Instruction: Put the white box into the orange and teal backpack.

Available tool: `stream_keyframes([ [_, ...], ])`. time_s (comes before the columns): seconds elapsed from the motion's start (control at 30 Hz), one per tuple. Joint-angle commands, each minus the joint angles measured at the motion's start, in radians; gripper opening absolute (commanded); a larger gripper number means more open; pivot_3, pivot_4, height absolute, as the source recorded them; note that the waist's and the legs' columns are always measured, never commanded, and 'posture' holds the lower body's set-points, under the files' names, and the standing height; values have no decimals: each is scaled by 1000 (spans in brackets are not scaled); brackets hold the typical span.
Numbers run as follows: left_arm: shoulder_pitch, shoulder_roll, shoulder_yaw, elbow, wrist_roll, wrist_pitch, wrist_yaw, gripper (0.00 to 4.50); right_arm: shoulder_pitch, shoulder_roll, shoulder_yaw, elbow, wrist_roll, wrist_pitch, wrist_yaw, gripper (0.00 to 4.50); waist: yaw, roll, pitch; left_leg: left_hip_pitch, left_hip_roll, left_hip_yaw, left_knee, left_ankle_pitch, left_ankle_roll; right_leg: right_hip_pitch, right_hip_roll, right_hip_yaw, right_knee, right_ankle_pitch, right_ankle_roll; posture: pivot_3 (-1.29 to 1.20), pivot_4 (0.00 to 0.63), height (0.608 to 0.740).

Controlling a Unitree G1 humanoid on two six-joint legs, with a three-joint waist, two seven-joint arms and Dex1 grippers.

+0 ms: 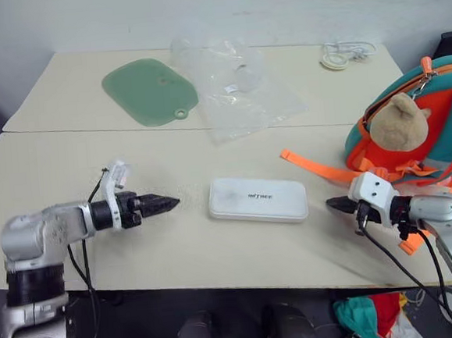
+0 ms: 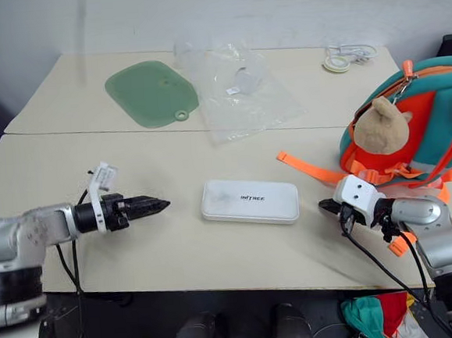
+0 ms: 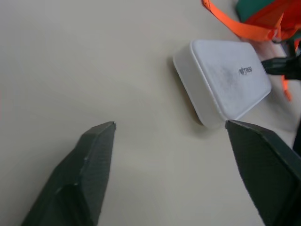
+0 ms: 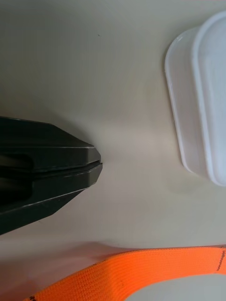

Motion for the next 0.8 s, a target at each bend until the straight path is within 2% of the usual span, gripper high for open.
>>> stream_keyframes([
  [0.03,-135,-35,-27,199,2,148,29,4458,-28,-1,4,8,1,-14,26,0,0,0,0,0,0,0,0,0,0,0,1,-1,0,0,0,0,150,740],
  [0.17,-278,-113,-88,385,-3,174,24,4458,-75,22,32,15,-11,-13,33,0,2,0,0,0,-1,1,1,1,1,0,1,-1,0,0,0,0,150,740],
  [0.3,-344,-177,-126,490,-8,174,9,4458,-112,50,57,12,-20,-9,28,0,0,0,0,0,-1,1,1,1,0,0,2,-1,1,0,1,0,150,740],
  [0.43,-384,-243,-109,575,10,159,27,4458,-141,89,82,-3,-32,10,9,0,1,0,0,-1,-1,1,1,1,0,0,2,-1,1,0,1,0,150,740],
  [0.6,-409,-301,-67,631,-4,172,35,4458,-152,137,109,-33,-44,29,-12,0,0,0,0,-1,-1,1,1,1,0,-1,2,-1,1,0,1,0,150,740],
  [0.77,-398,-313,-56,616,-9,169,34,4458,-144,151,117,-52,-61,28,-19,0,-1,0,0,0,-1,1,1,1,0,-1,2,-1,1,0,1,0,150,740],
  [0.8,-391,-312,-53,607,-13,171,34,4277,-139,151,115,-56,-57,25,-17,0,-1,0,0,0,-1,1,1,1,0,-1,2,0,1,0,1,0,150,740],
])
